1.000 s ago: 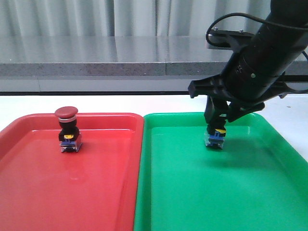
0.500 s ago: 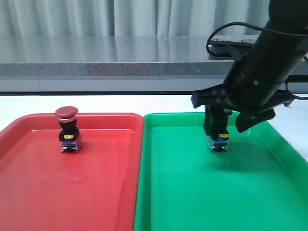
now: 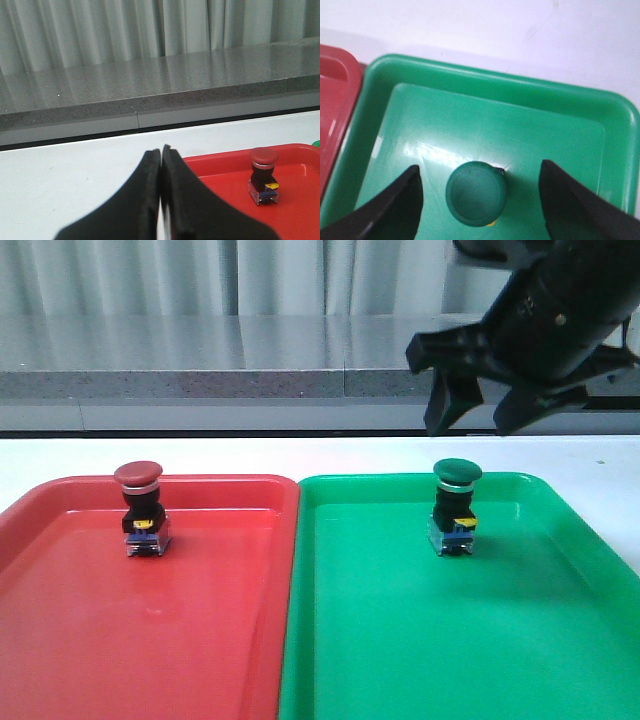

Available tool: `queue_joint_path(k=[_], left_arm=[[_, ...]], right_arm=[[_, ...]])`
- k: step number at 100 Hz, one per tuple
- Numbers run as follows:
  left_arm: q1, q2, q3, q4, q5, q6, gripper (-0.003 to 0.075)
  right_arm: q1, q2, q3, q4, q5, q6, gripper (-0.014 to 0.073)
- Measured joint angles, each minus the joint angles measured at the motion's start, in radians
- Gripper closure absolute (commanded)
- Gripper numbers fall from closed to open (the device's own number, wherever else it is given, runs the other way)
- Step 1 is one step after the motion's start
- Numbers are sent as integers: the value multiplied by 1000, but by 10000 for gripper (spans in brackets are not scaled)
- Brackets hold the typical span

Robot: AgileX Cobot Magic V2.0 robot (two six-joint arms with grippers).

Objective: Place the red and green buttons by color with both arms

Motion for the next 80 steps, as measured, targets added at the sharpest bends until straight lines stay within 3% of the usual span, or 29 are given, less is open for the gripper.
queue_joint_path(k=[36, 80], left_arm=[[0, 0, 0, 0, 0, 0, 739], [0, 0, 0, 0, 0, 0, 739]], right_arm=[[-28, -298, 21, -152, -86, 0, 94], [-264, -813, 375, -206, -103, 2, 94]])
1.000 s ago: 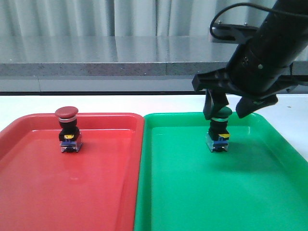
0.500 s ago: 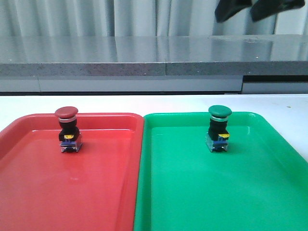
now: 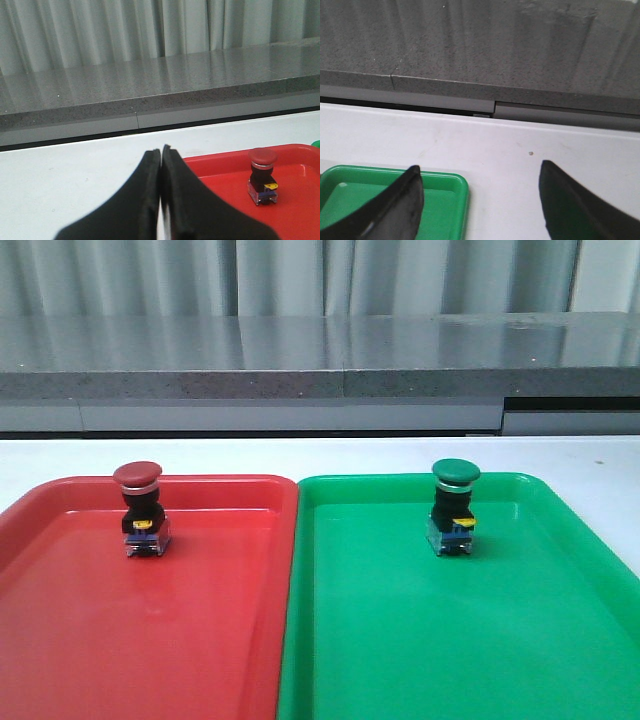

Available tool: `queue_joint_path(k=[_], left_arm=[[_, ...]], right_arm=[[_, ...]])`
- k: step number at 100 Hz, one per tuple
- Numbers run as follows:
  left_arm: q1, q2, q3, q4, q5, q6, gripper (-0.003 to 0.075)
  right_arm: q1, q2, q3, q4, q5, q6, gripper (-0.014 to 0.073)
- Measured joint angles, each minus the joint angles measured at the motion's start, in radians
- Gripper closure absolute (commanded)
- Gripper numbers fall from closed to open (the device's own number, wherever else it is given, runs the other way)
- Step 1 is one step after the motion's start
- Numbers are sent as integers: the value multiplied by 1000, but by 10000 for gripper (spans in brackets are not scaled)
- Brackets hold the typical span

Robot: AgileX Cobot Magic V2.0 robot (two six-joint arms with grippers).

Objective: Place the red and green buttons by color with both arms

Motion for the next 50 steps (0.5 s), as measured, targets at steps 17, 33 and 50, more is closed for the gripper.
queue_joint_path(k=[17, 33, 50], left_arm=[[0, 0, 0, 0, 0, 0, 739], [0, 0, 0, 0, 0, 0, 739], [0, 0, 0, 0, 0, 0, 739]], right_arm=[[-14, -239, 137, 1, 0, 0, 94], [-14, -436, 233, 0, 66, 0, 94], [-14, -597, 274, 0, 221, 0, 95]])
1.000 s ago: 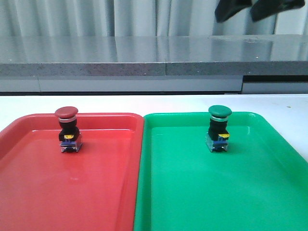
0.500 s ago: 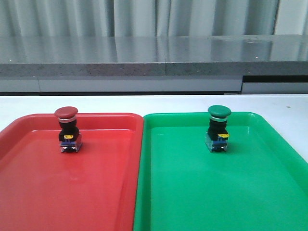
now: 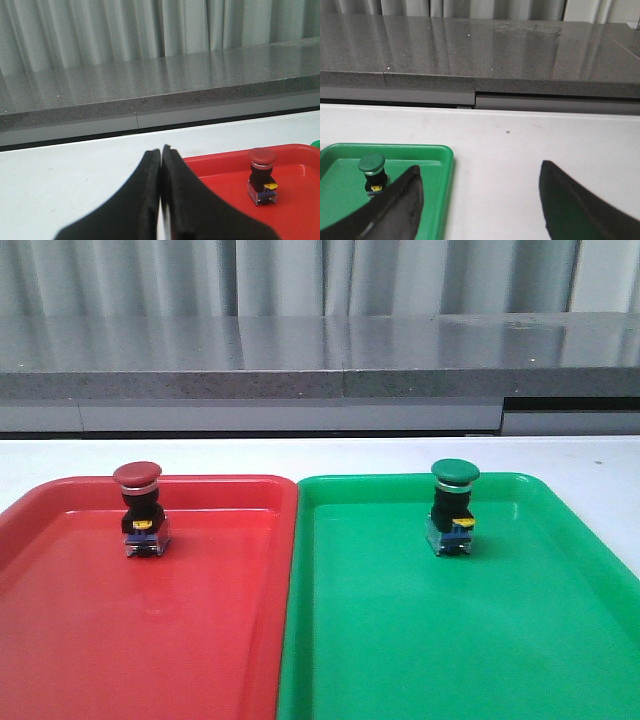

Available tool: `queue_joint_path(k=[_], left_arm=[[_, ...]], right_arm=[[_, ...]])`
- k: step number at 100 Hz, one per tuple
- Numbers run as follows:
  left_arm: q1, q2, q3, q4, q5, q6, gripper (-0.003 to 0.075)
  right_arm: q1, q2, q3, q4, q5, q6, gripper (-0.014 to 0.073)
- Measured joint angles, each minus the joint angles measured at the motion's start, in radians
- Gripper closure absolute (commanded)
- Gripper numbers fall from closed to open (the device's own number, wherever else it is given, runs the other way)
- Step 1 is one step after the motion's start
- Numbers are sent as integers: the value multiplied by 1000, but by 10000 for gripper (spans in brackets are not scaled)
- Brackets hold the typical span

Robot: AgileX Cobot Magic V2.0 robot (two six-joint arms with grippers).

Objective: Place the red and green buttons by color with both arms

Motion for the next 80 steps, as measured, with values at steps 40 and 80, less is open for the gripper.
queue_joint_path(k=[40, 80], left_arm=[[0, 0, 0, 0, 0, 0, 739], [0, 0, 0, 0, 0, 0, 739]], right_arm=[[0, -54, 2, -2, 44, 0, 473], [0, -54, 2, -2, 44, 0, 660]])
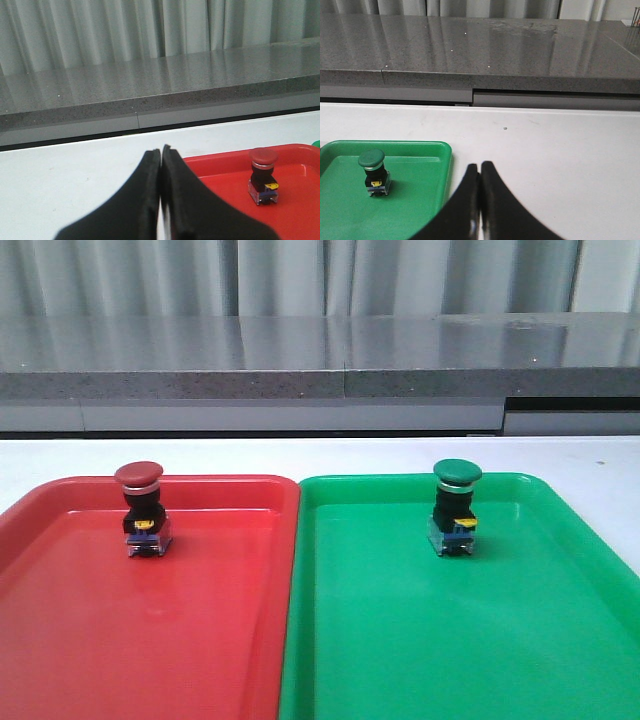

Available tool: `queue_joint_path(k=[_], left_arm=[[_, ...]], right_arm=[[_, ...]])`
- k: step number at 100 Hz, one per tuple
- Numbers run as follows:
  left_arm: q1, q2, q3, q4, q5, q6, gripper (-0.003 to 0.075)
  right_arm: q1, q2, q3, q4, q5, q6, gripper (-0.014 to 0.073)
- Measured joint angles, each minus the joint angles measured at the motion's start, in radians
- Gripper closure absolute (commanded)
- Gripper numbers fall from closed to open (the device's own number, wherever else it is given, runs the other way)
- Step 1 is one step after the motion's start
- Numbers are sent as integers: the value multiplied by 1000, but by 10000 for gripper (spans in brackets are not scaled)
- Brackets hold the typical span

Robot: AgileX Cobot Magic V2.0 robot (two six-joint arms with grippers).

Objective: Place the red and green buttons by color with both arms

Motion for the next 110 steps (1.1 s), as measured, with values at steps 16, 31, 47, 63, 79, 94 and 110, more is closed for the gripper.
queue_joint_path(k=[16, 31, 47, 63, 79, 94, 110], left_arm=[[0, 0, 0, 0, 0, 0, 739], [0, 0, 0, 0, 0, 0, 739], [0, 0, 0, 0, 0, 0, 739], [0, 0, 0, 0, 0, 0, 739], [0, 0, 0, 0, 0, 0, 739], [0, 0, 0, 0, 0, 0, 739], [0, 0, 0, 0, 0, 0, 739]], right_arm=[[0, 0, 0, 0, 0, 0, 660], [0, 0, 0, 0, 0, 0, 661], [0, 0, 4, 0, 0, 0, 661], [-2, -2, 81, 0, -77, 0, 661], [-2, -20, 203, 10, -219, 0, 661], [-2, -53, 294, 32, -289, 0, 661], [-2, -110, 349, 55, -299, -14, 661]])
